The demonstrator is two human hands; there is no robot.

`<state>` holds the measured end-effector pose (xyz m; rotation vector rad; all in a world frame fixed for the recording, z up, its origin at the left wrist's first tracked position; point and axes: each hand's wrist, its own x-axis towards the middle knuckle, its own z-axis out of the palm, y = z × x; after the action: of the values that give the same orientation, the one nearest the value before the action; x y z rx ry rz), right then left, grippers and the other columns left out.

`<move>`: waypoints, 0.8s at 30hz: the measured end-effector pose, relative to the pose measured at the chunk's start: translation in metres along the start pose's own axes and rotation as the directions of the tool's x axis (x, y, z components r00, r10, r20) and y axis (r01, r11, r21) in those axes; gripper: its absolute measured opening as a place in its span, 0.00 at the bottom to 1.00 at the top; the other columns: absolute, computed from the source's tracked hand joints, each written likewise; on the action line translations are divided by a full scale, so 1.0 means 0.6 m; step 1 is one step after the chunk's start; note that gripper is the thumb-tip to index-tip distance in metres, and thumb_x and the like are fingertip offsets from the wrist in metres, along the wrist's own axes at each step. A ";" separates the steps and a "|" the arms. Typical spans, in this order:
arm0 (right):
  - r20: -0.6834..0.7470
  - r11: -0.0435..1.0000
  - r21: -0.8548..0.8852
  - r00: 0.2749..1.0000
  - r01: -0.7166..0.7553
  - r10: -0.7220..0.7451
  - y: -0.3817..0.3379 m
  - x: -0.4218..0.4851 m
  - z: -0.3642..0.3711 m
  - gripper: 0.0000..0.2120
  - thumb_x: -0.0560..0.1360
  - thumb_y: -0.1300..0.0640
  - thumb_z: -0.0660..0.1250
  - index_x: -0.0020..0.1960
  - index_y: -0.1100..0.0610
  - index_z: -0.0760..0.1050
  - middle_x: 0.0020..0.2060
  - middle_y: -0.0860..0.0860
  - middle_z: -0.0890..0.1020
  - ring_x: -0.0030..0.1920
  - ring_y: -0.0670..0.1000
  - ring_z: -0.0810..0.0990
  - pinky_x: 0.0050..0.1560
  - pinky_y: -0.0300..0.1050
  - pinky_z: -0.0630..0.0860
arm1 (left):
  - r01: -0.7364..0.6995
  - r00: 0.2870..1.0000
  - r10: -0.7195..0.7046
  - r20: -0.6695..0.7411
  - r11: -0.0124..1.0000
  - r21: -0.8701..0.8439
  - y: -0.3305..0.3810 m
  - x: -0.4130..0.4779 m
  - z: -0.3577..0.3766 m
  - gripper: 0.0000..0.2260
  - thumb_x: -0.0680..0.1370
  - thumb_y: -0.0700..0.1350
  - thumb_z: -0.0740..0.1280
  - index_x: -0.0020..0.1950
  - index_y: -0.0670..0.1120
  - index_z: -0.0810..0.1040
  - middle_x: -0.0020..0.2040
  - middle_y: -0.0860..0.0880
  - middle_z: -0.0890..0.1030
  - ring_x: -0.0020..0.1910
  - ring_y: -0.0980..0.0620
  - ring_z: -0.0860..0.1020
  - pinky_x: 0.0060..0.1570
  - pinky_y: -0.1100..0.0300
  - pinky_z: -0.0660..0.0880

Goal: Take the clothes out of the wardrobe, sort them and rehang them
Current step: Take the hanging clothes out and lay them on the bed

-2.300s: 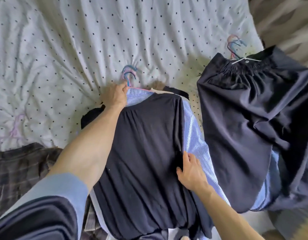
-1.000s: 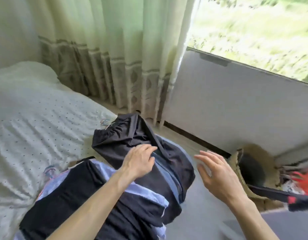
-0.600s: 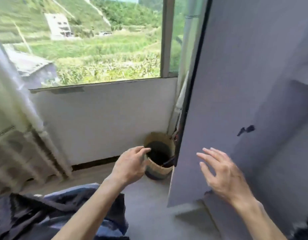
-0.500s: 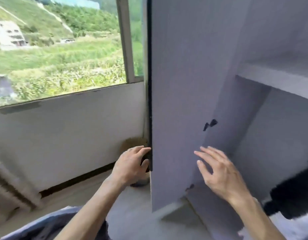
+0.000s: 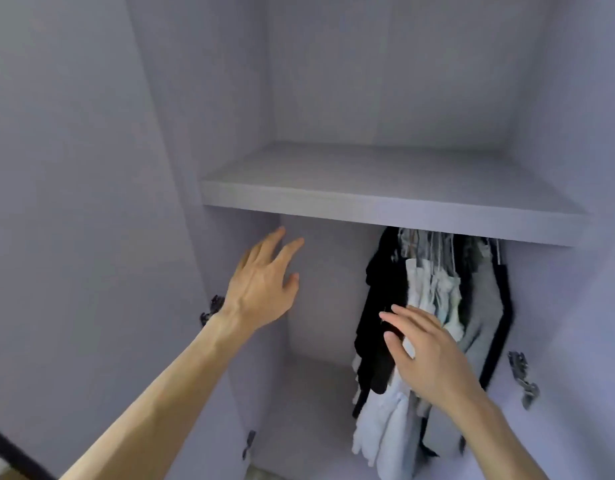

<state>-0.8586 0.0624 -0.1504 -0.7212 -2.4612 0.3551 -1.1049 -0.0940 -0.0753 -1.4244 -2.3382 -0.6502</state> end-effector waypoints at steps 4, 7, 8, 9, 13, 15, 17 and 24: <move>0.009 0.989 -0.087 0.992 -0.122 0.123 0.024 0.005 -0.004 0.19 0.81 0.48 0.61 0.71 0.45 0.72 0.69 0.41 0.73 0.71 0.44 0.67 0.71 0.39 0.64 | -0.115 0.992 0.115 -0.056 0.993 0.002 -0.001 0.120 -0.003 0.28 0.81 0.50 0.63 0.81 0.54 0.58 0.82 0.46 0.53 0.80 0.44 0.54 0.76 0.41 0.56; 0.094 0.970 -0.150 0.973 -0.193 0.208 0.033 0.012 0.015 0.22 0.82 0.46 0.57 0.75 0.45 0.64 0.72 0.40 0.68 0.73 0.43 0.63 0.72 0.39 0.64 | -0.153 0.986 0.154 -0.070 0.988 0.012 -0.009 0.190 0.011 0.28 0.83 0.54 0.59 0.81 0.55 0.53 0.82 0.48 0.50 0.81 0.46 0.49 0.78 0.42 0.50; 0.131 0.962 -0.162 0.962 -0.218 0.240 0.036 0.016 0.023 0.23 0.82 0.46 0.56 0.77 0.45 0.61 0.73 0.40 0.67 0.74 0.43 0.62 0.72 0.40 0.64 | -0.155 0.986 0.156 -0.052 0.988 0.009 -0.011 0.207 0.019 0.28 0.83 0.55 0.57 0.82 0.55 0.52 0.82 0.48 0.49 0.81 0.47 0.48 0.78 0.43 0.48; 0.170 0.956 -0.167 0.948 -0.242 0.270 0.038 0.020 0.032 0.24 0.83 0.46 0.55 0.78 0.46 0.59 0.75 0.40 0.65 0.74 0.44 0.61 0.72 0.41 0.64 | -0.149 0.989 0.149 -0.026 0.989 0.003 -0.014 0.220 0.029 0.28 0.83 0.55 0.56 0.82 0.56 0.50 0.82 0.49 0.48 0.81 0.47 0.47 0.78 0.43 0.47; 0.282 0.926 -0.152 0.882 -0.346 0.377 0.048 0.051 0.072 0.29 0.82 0.45 0.55 0.80 0.49 0.51 0.78 0.44 0.58 0.77 0.48 0.59 0.74 0.47 0.64 | -0.121 0.992 0.121 0.040 0.993 0.008 -0.027 0.241 0.079 0.27 0.84 0.58 0.50 0.81 0.59 0.44 0.82 0.51 0.44 0.81 0.50 0.42 0.77 0.42 0.43; 0.310 0.917 -0.131 0.863 -0.377 0.399 0.052 0.078 0.091 0.31 0.82 0.45 0.56 0.81 0.51 0.49 0.79 0.47 0.56 0.77 0.50 0.59 0.74 0.49 0.64 | -0.128 0.992 0.128 -0.002 0.992 0.010 -0.034 0.242 0.098 0.26 0.84 0.59 0.48 0.81 0.60 0.42 0.82 0.53 0.42 0.80 0.50 0.39 0.77 0.41 0.42; 0.319 0.915 -0.105 0.858 -0.390 0.403 0.060 0.111 0.111 0.32 0.82 0.46 0.57 0.81 0.52 0.47 0.80 0.49 0.52 0.78 0.51 0.59 0.74 0.48 0.64 | -0.129 0.991 0.129 -0.041 0.992 0.008 -0.039 0.242 0.112 0.26 0.84 0.59 0.48 0.81 0.61 0.41 0.82 0.53 0.42 0.80 0.51 0.38 0.77 0.42 0.40; 0.254 0.820 -0.090 0.783 -0.565 0.568 0.101 0.206 0.165 0.36 0.81 0.48 0.59 0.80 0.59 0.45 0.79 0.55 0.52 0.68 0.60 0.73 0.62 0.54 0.73 | -0.074 0.986 0.074 -0.153 0.997 0.004 -0.031 0.249 0.147 0.26 0.85 0.59 0.49 0.81 0.60 0.45 0.82 0.51 0.46 0.80 0.49 0.40 0.77 0.39 0.39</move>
<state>-0.9770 0.1722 -0.2020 -1.5164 -2.4372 0.7095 -1.1916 0.0572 -0.0799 -1.4025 -2.1579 -0.7143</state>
